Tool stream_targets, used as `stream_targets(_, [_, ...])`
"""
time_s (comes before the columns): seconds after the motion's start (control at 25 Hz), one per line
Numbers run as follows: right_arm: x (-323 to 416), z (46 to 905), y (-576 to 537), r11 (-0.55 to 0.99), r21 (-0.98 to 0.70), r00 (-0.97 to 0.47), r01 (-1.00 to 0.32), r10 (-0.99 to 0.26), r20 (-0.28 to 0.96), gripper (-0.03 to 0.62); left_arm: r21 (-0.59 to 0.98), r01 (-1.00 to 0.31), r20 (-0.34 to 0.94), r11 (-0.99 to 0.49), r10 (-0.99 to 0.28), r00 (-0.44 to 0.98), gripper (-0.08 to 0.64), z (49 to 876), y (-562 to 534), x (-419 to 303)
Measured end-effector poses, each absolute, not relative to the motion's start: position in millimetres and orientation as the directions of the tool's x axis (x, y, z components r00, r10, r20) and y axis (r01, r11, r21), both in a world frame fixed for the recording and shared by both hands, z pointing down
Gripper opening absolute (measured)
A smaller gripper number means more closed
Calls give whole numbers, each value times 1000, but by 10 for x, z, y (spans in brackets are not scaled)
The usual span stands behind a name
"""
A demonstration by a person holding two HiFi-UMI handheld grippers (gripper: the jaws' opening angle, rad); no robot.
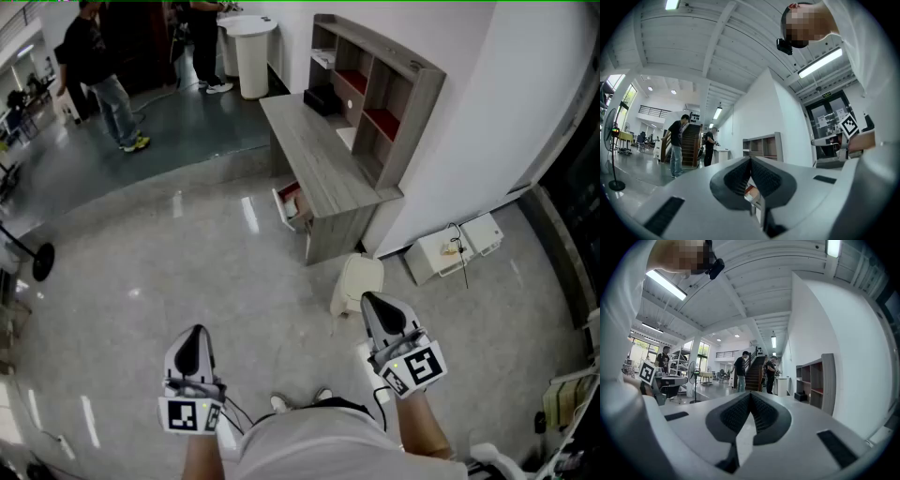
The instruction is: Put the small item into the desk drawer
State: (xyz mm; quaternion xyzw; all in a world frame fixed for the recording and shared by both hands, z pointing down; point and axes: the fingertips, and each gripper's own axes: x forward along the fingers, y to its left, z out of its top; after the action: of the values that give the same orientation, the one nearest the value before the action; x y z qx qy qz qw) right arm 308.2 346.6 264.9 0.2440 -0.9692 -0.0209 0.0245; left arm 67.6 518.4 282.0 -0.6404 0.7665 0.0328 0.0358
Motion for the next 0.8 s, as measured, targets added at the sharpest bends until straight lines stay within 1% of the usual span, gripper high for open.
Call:
stream_targets(0.32, [3048, 2627, 3510, 875, 60, -874, -481, -484, 39, 21, -17, -989, -103, 148, -984, -145, 18, 2819, 5185, 649])
stream_targets(0.52, [2927, 2646, 3578, 889, -14, -889, -457, -457, 19, 21, 24, -989, -90, 148, -985, -150, 18, 2905, 5239, 545])
stream_targets(0.8, [2682, 2815, 3723, 891, 5, -889, -455, -454, 62, 21, 44, -990, -60, 135, -989, -137, 18, 3172, 5341, 347])
